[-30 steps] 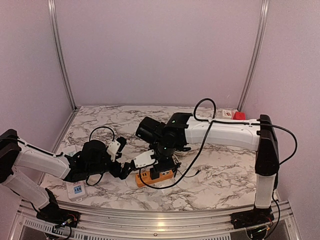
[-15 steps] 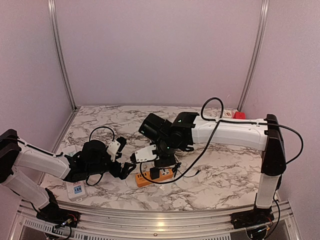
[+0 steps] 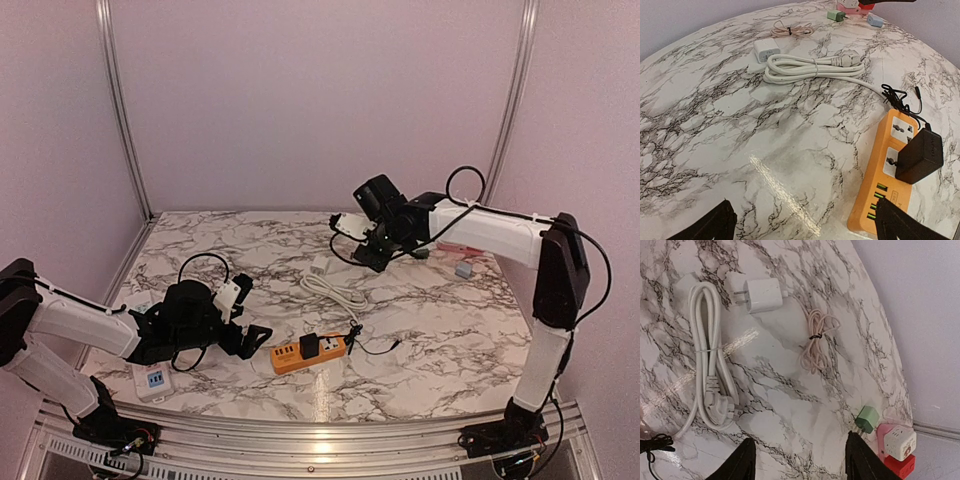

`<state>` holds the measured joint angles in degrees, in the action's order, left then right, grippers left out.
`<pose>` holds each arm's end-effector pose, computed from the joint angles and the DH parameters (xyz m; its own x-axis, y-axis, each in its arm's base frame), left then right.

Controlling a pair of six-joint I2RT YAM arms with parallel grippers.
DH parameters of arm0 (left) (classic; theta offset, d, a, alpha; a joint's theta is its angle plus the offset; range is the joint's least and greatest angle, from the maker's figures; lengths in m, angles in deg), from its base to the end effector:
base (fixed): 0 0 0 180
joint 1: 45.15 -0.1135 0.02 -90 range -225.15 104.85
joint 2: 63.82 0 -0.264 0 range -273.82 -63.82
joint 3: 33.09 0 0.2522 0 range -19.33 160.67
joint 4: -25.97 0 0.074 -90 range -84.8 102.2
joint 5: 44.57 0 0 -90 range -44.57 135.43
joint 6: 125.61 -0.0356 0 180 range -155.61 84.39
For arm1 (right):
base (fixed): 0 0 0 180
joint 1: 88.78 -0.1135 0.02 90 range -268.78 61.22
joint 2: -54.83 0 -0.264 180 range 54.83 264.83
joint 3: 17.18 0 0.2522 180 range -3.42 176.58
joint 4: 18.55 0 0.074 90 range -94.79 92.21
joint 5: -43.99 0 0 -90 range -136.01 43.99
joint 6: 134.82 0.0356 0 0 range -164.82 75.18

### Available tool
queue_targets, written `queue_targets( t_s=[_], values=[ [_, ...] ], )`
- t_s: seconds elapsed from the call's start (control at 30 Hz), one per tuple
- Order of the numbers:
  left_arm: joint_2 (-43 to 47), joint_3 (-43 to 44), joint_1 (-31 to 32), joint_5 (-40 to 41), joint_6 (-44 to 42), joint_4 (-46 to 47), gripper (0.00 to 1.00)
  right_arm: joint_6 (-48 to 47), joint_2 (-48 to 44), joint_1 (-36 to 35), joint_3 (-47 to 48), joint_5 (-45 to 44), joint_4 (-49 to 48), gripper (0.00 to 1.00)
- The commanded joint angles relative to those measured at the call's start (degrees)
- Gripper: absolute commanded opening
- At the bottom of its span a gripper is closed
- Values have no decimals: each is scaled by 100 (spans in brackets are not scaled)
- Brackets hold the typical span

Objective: Insert the plug
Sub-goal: Move the plug to the center of the board.

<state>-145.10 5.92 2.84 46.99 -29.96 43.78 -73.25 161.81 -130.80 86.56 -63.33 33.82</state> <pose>0.1790 -0.1973 0.1594 -0.3473 0.2385 -0.9069 0.6954 0.7144 -0.0784 0.3116 0.2665 0.2626 -0.2944 -0.8770 -0.3797 -0.7440 0.4597 -0.4849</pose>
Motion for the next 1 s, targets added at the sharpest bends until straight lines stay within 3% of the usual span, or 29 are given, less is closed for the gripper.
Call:
queue_targets(
  t_s=[0.0, 0.27, 0.47, 0.97],
  values=[
    [169, -67, -35, 10, 41, 124, 99, 838, -273, 583, -178, -162, -932, 56],
    [167, -56, -32, 11, 34, 124, 99, 1524, -150, 1784, -332, -37, -1789, 57],
    [165, -56, -31, -2, 41, 124, 99, 2057, 239, 2565, -398, 774, -2353, 57],
    [147, -73, -29, 24, 50, 122, 99, 2673, 1282, 3007, -182, 1328, -2577, 56]
  ],
)
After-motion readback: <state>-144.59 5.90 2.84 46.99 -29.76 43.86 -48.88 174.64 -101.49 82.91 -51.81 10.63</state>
